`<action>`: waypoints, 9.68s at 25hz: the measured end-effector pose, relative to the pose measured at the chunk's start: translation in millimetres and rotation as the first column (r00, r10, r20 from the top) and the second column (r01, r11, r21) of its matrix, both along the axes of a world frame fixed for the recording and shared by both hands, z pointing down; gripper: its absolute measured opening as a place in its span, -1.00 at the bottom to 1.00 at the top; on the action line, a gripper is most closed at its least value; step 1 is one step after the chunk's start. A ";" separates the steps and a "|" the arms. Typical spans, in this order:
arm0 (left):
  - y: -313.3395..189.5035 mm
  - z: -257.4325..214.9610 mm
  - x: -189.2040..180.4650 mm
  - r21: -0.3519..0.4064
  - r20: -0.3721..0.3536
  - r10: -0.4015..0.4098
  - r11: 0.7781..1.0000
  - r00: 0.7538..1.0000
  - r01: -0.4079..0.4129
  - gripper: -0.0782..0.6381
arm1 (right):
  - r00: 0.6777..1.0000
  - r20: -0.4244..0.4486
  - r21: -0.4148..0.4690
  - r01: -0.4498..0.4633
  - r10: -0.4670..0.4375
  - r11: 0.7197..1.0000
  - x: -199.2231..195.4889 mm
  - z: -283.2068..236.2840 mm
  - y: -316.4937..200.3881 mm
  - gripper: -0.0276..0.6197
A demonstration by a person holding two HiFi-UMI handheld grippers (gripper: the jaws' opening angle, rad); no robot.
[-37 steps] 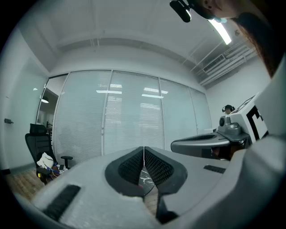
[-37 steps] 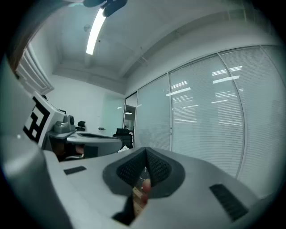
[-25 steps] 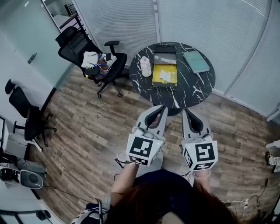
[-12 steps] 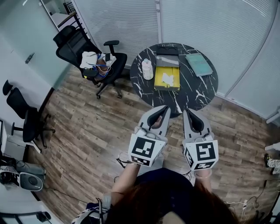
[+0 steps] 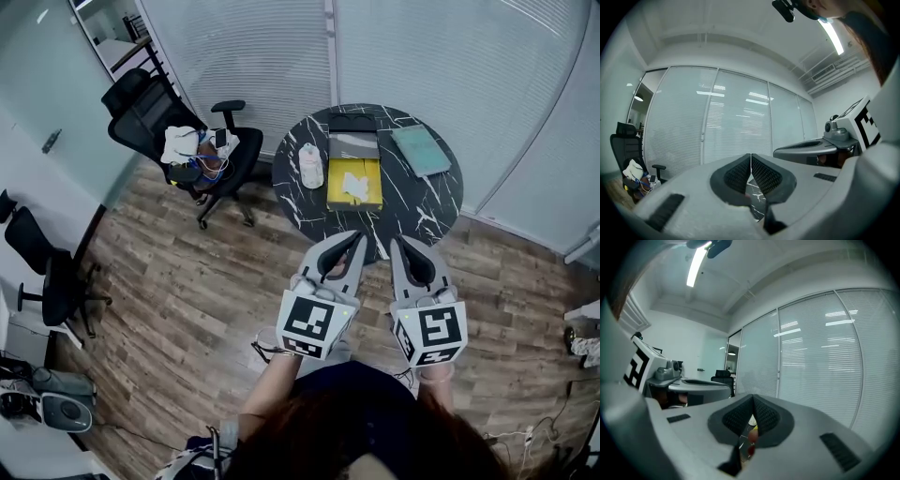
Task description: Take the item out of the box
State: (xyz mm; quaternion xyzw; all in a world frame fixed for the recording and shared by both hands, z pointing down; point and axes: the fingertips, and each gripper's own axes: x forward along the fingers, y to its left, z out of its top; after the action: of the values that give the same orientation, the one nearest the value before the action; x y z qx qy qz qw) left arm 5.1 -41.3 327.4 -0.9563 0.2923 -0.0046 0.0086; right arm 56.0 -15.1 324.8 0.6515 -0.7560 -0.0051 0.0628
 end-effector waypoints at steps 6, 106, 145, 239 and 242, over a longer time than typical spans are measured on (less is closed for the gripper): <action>-13.7 2.7 4.3 -0.004 -0.011 0.039 0.999 0.999 -0.039 -0.71 | 1.000 -0.006 0.001 -0.028 0.028 1.000 1.2 1.6 -12.5 -0.84; -277.7 49.5 73.0 -0.130 0.084 -0.173 0.975 0.981 0.183 -0.71 | 0.936 -0.113 -0.363 0.274 -0.334 0.891 69.9 141.0 -307.0 -0.83; -288.5 90.9 68.1 -0.225 0.147 -0.208 0.945 0.967 0.238 -0.71 | 0.855 -0.182 -0.643 0.269 -0.485 0.717 62.8 297.5 -338.4 -0.60; -166.2 57.8 30.1 -0.130 0.097 -0.137 0.980 0.986 0.149 -0.71 | 0.948 -0.215 -0.478 0.107 -0.234 0.872 62.0 219.2 -266.5 -0.84; -158.2 53.3 26.5 -0.122 0.090 -0.134 0.982 0.987 0.144 -0.71 | 0.953 -0.213 -0.462 0.095 -0.214 0.882 60.1 208.4 -258.9 -0.84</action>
State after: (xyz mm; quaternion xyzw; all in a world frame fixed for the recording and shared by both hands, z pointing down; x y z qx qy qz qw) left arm 31.6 -199.5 380.7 -0.9311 0.3570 -0.0630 -0.0410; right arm 116.1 -274.0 533.1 0.5504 -0.7721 0.0786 0.3078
